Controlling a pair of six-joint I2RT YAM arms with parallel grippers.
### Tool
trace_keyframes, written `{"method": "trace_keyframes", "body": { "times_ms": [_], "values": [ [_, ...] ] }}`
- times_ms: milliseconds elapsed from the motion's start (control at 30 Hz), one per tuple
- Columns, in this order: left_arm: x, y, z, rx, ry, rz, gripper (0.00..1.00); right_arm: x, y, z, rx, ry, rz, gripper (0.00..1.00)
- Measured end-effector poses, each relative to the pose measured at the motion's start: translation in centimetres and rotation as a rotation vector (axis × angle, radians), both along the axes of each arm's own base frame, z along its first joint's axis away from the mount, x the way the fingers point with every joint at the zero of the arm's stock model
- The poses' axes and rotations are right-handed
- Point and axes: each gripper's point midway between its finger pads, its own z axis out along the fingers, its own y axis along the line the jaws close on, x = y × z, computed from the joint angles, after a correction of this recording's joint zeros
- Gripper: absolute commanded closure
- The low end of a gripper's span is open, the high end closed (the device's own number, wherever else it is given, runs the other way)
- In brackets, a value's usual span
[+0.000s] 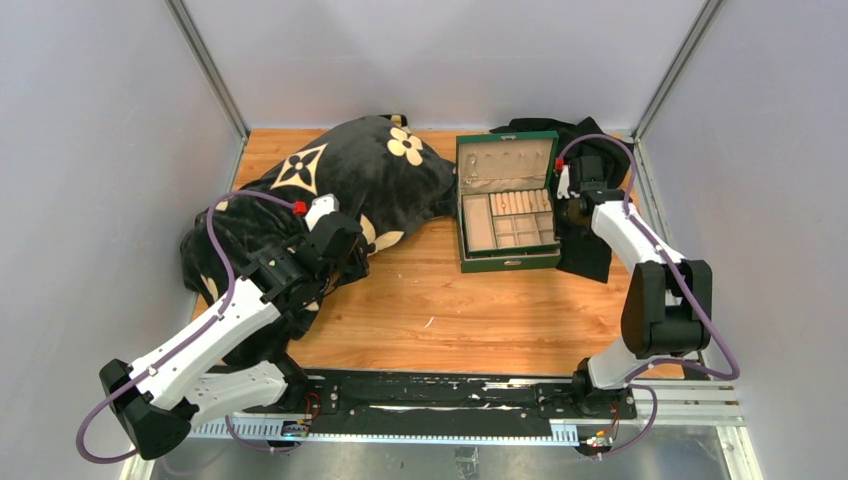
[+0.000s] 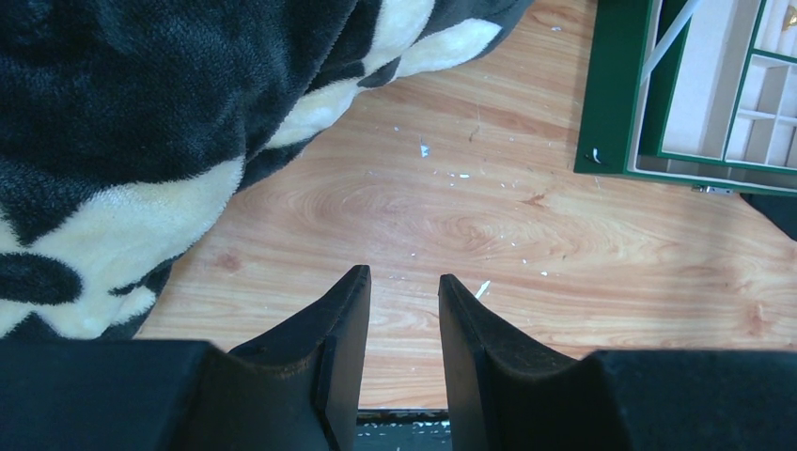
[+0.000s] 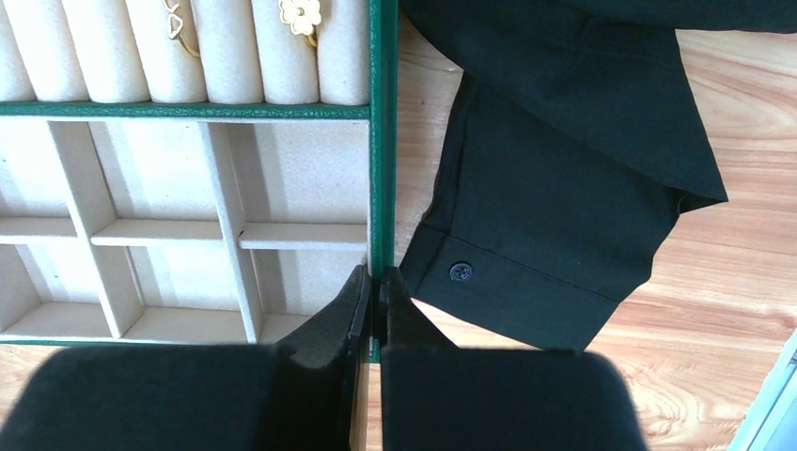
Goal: Organize the mixed jewelry
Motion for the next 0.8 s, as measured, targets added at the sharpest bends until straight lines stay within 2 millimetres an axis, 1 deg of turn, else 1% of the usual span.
{"method": "trace_keyframes", "body": {
  "times_ms": [433,500,800],
  "values": [
    [-0.04,0.0,-0.24,0.001,0.005,-0.001,0.62,0.26,0.86,-0.22,-0.003,0.001,0.052,1.0],
    [-0.02,0.03,-0.24,0.001,0.005,0.0,0.62,0.07,0.9,-0.56,-0.002,0.004,0.054,1.0],
    [0.0,0.04,-0.25,0.0,0.006,-0.002,0.62,0.16,1.04,-0.61,0.004,0.012,0.063,1.0]
  ]
}}
